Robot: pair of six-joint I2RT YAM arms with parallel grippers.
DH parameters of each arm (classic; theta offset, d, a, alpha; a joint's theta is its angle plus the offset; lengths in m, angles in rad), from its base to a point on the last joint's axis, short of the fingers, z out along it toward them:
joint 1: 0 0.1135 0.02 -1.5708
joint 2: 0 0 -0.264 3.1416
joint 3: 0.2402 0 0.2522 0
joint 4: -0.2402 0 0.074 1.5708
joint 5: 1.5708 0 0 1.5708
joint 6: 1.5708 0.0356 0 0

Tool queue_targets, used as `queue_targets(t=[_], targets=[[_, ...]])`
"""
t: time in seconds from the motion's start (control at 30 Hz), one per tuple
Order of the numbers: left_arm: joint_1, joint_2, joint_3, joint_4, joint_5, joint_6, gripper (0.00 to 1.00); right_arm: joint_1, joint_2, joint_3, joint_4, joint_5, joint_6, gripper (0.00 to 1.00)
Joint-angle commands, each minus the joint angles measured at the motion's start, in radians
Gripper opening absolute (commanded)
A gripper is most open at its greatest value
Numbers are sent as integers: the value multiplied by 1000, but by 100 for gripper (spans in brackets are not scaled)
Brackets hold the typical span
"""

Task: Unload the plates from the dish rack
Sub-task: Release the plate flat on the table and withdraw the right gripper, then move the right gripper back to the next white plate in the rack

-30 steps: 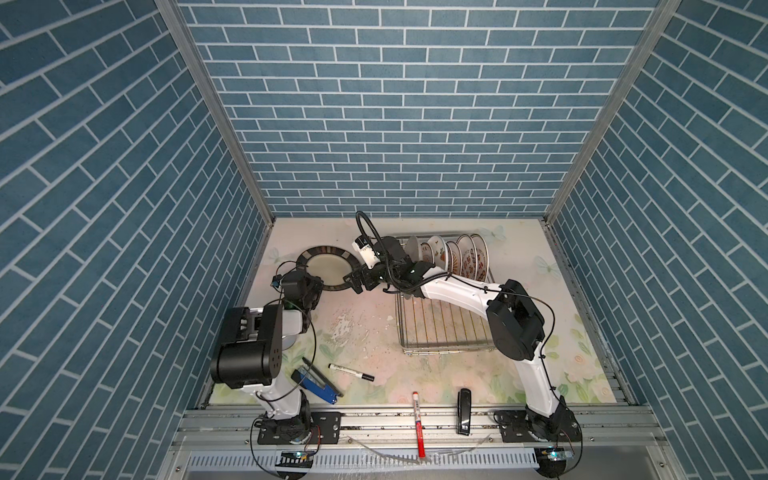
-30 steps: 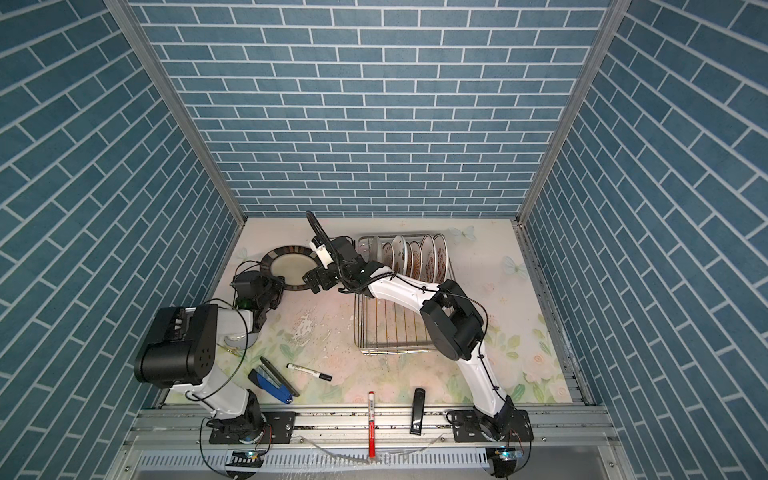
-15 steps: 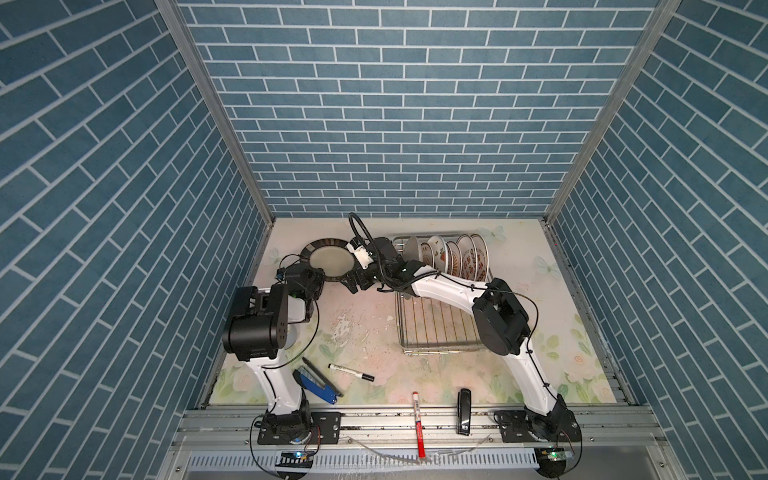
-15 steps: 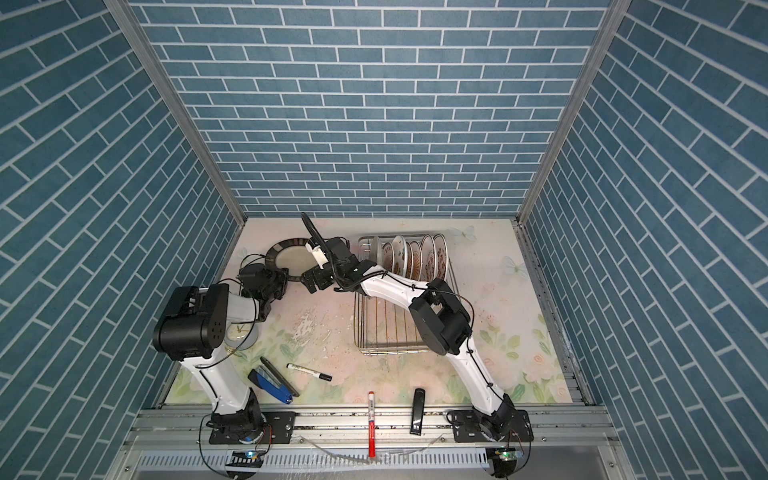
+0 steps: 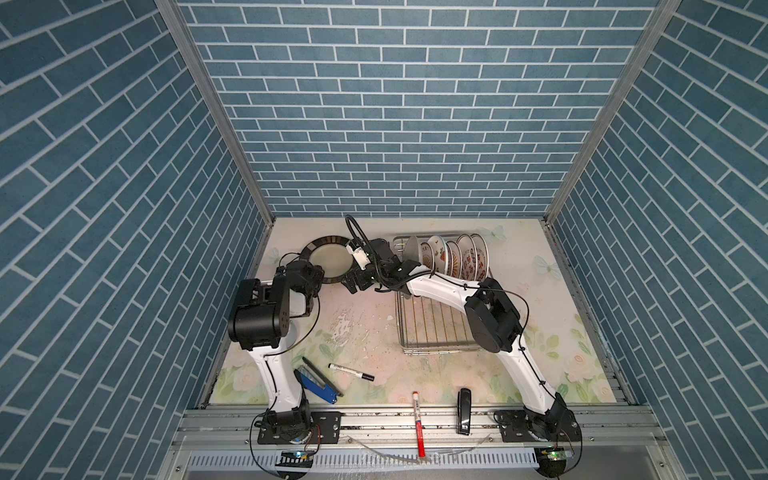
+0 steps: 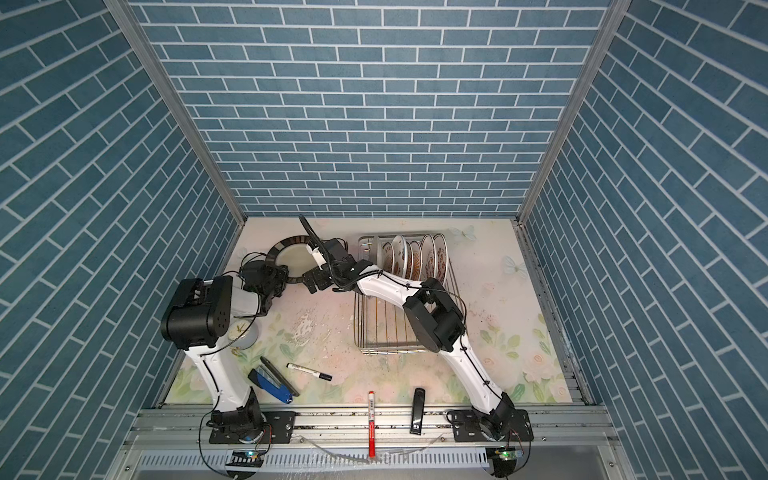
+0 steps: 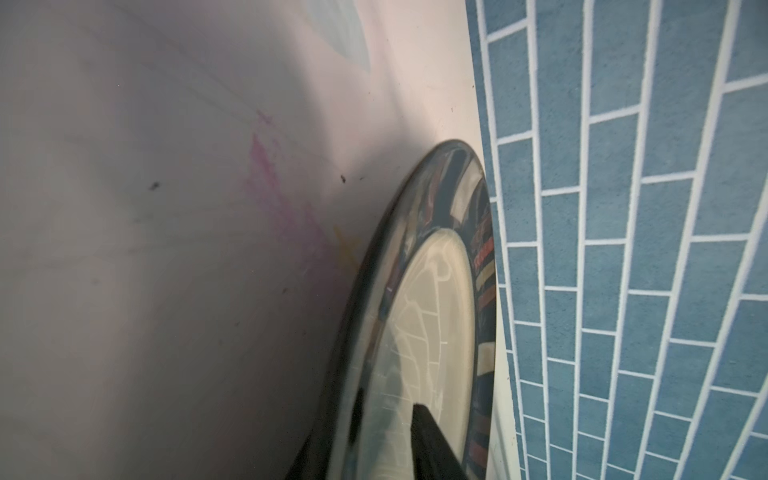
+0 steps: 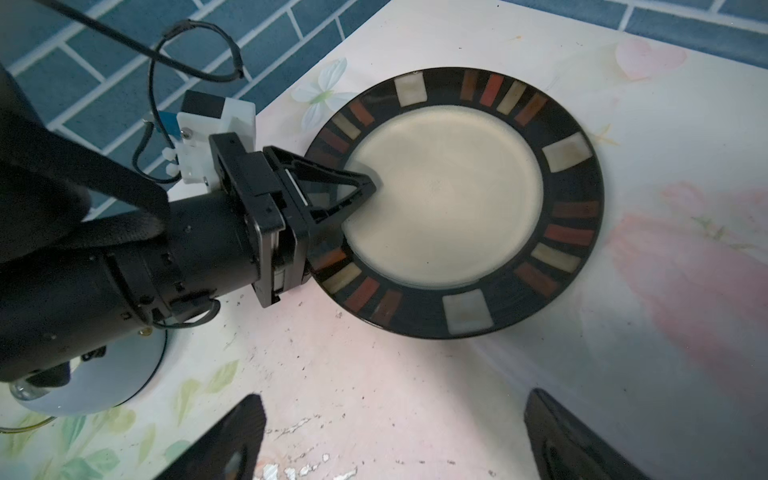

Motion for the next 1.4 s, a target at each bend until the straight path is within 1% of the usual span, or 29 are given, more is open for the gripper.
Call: queue_targets(t=[0.0,0.03,0.13,0.17,0.27,0.33,0.37,0.43,0.47,0.53,0.6,0.73,0.8,0.93,1.03,1.13,1.2,1.23,1.37], targets=[[5,20,42,7,-9,28,40,-2,26,65,-31,26,12,98],[4,23,51,-6,-15,34,44,-2,23,63,-34,27,12,98],[6,15,54,-24,-34,44,46,-2,16,55,-34,28,13,98],[6,8,52,-34,-39,46,49,-3,16,53,-34,29,13,98],[6,-34,34,-68,-66,65,65,-2,10,64,-62,36,14,98],[7,-59,27,-96,-88,81,80,1,-7,70,-107,43,14,98],[8,-64,27,-108,-91,86,83,1,-15,64,-109,44,12,98],[8,-72,25,-113,-89,85,85,1,-47,31,-94,48,10,98],[8,-74,24,-108,-89,85,94,1,-59,17,-84,48,9,98],[8,-93,23,-131,-93,87,99,2,-86,-7,-72,48,5,98],[8,-129,29,-186,-100,105,100,7,-101,-5,-97,48,-8,98],[8,-221,19,-280,-135,151,100,26,-141,-26,-127,123,-58,98],[7,-256,8,-313,-142,159,100,30,-201,-63,-105,135,-60,98],[-8,-369,-63,-316,-172,168,100,45,-286,-144,-63,137,-65,98],[-12,-433,-79,-338,-167,176,100,68,-341,-186,-71,170,-89,98],[-12,-474,-78,-383,-153,185,100,91,-391,-219,-93,214,-115,98],[-12,-486,-79,-371,-144,180,100,94,-418,-249,-90,219,-106,98],[-12,-494,-104,-369,-137,179,100,93,-436,-267,-89,225,-101,98],[-18,-574,-125,-386,-127,194,100,97,-527,-366,-42,258,-97,98]])
